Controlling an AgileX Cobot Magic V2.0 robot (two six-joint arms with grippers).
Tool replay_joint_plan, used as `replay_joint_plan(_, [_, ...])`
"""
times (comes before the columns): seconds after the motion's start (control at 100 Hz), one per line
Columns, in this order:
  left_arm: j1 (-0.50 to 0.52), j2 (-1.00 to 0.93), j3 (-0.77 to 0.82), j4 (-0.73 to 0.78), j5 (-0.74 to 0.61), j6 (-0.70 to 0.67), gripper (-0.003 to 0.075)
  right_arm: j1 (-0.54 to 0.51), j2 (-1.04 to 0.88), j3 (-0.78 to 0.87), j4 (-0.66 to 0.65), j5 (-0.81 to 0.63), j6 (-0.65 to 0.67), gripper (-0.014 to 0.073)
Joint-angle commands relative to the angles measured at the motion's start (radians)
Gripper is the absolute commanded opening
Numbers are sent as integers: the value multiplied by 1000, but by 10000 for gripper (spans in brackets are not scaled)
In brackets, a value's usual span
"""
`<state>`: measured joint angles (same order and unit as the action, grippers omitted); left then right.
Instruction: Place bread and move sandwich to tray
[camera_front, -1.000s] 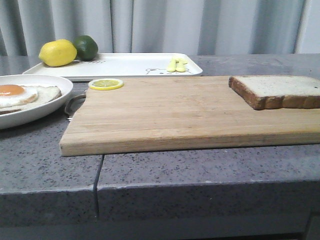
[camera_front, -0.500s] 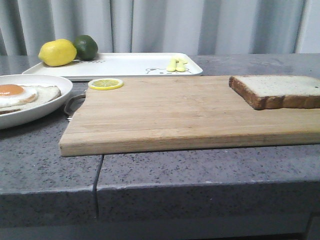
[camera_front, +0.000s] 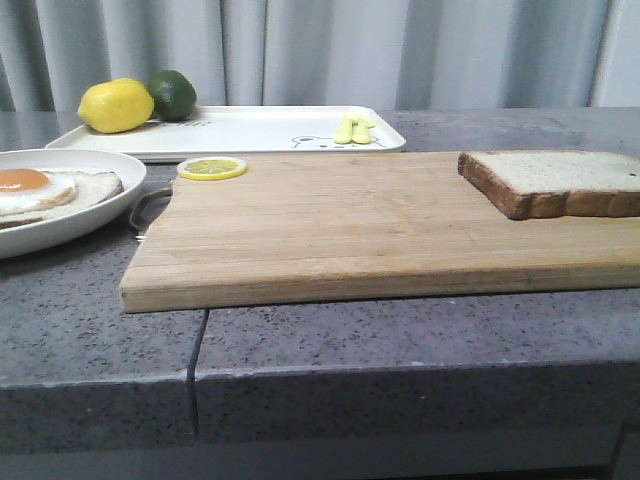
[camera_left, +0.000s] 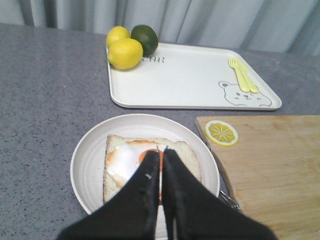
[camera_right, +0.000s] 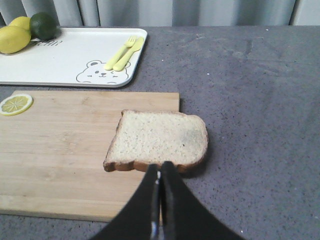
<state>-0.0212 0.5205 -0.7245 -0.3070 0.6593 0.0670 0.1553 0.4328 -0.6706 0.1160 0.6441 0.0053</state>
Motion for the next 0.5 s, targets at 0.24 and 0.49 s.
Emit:
replay_joint_plan(0.24, [3,325,-326,-137,186,81,-20,2,232,-160,6,-58,1,-69])
replay_joint_plan(0.49, [3,438,-360,-182,214,94,-20,2,292,-163,39,-28,1,-67])
